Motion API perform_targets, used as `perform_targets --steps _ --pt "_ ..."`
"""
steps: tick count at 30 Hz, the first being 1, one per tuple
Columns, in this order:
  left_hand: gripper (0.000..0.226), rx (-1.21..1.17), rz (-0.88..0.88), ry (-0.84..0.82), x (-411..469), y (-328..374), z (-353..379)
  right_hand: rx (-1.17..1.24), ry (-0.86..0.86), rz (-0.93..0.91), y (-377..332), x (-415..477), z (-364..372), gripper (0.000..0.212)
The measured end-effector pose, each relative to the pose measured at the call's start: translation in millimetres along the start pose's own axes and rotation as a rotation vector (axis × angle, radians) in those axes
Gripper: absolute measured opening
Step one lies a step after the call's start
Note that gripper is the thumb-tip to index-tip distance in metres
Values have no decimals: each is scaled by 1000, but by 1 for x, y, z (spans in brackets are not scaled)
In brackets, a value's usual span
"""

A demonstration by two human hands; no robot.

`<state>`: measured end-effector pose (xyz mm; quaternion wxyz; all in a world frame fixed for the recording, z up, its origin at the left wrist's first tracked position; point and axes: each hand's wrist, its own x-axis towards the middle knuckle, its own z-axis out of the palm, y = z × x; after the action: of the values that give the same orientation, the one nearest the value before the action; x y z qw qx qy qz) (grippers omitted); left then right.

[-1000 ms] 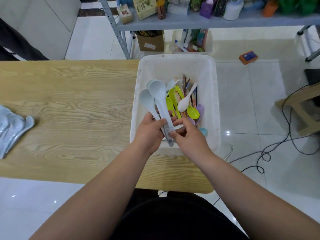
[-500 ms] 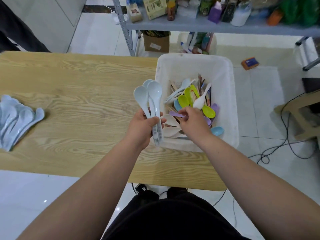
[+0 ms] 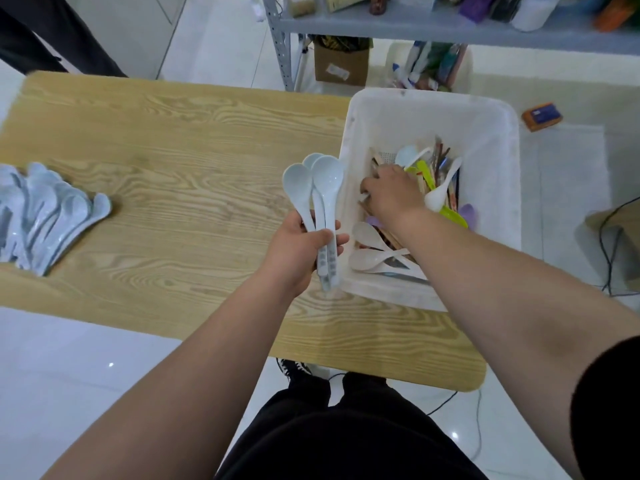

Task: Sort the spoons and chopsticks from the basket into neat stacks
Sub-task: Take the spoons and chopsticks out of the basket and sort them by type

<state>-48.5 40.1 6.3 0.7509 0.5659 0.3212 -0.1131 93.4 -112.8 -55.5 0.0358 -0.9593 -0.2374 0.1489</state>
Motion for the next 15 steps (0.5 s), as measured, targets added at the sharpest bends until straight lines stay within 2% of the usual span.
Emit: perform_targets --steps 3,5,7,8,12,15 --pt "34 3 -10 -6 -4 2 1 131 107 -115 10 -25 -3 46" --pt "28 9 -23 -15 -8 3 5 265 253 -147 13 -49 -8 36" --pt "29 7 -44 -26 -11 4 10 351 389 -138 9 -79 -23 43" --pt "30 6 -55 -39 -12 4 13 361 452 -144 4 -94 -29 46" --pt "40 -4 -99 -109 -16 4 28 301 684 -227 -16 -147 -40 33" --pt "42 2 -108 -184 -24 8 40 254 684 -316 -26 -169 -32 35"
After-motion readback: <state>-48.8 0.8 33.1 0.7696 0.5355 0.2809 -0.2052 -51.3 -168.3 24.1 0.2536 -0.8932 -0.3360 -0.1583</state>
